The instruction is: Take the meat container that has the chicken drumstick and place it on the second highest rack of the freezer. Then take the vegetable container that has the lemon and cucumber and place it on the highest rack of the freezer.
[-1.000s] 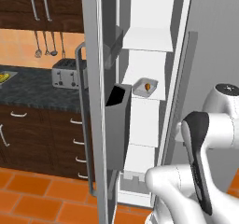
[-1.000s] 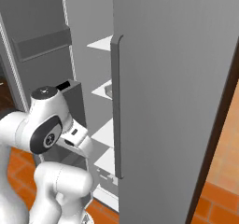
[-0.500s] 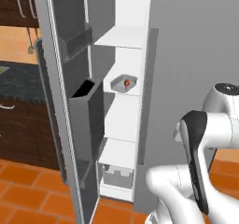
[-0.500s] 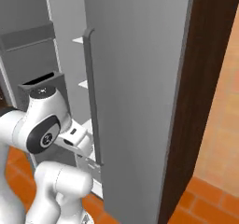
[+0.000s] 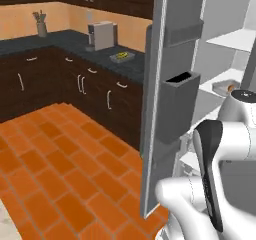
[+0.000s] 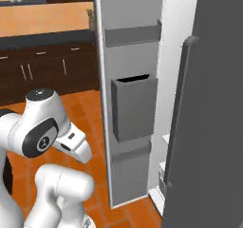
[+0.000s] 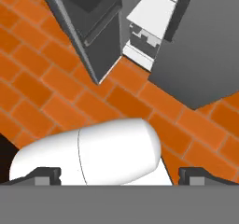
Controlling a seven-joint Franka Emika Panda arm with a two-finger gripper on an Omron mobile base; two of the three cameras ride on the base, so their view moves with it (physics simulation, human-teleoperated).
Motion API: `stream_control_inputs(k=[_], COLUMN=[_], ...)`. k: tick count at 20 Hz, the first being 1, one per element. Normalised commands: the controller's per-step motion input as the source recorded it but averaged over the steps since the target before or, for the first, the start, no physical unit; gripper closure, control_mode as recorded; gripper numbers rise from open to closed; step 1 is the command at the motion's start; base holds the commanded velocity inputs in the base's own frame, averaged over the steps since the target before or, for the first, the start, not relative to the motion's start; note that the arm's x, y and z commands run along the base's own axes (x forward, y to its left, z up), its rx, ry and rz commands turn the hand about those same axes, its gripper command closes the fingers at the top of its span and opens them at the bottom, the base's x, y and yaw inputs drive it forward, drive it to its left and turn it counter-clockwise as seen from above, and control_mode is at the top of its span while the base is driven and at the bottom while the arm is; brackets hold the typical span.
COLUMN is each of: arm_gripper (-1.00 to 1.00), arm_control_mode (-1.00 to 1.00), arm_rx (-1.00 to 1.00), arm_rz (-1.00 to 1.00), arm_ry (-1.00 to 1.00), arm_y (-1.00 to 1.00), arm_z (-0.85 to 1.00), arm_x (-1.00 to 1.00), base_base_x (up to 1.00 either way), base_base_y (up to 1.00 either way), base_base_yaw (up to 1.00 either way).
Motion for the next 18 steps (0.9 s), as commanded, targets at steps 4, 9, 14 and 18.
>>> stream_control_inputs(k=[4, 9, 14, 18], arm_gripper=[-1.0, -1.0, -1.0, -1.0], arm_control_mode=[1.0, 1.0, 1.0, 1.0], arm_rx=[0.0, 0.0, 0.0, 0.0], arm_rz=[0.0, 0.0, 0.0, 0.0], arm_ry=[0.0, 0.0, 0.0, 0.0], arm_y=[0.0, 0.0, 0.0, 0.0], arm_z=[0.0, 0.0, 0.0, 0.0], arm_x=[0.0, 0.0, 0.0, 0.0], base_base_x=[-0.13, 0.43, 1.0, 1.0], base_base_y=[0.19, 0.43, 0.24, 0.0], base_base_yaw=[1.0, 0.74, 0.12, 0.0])
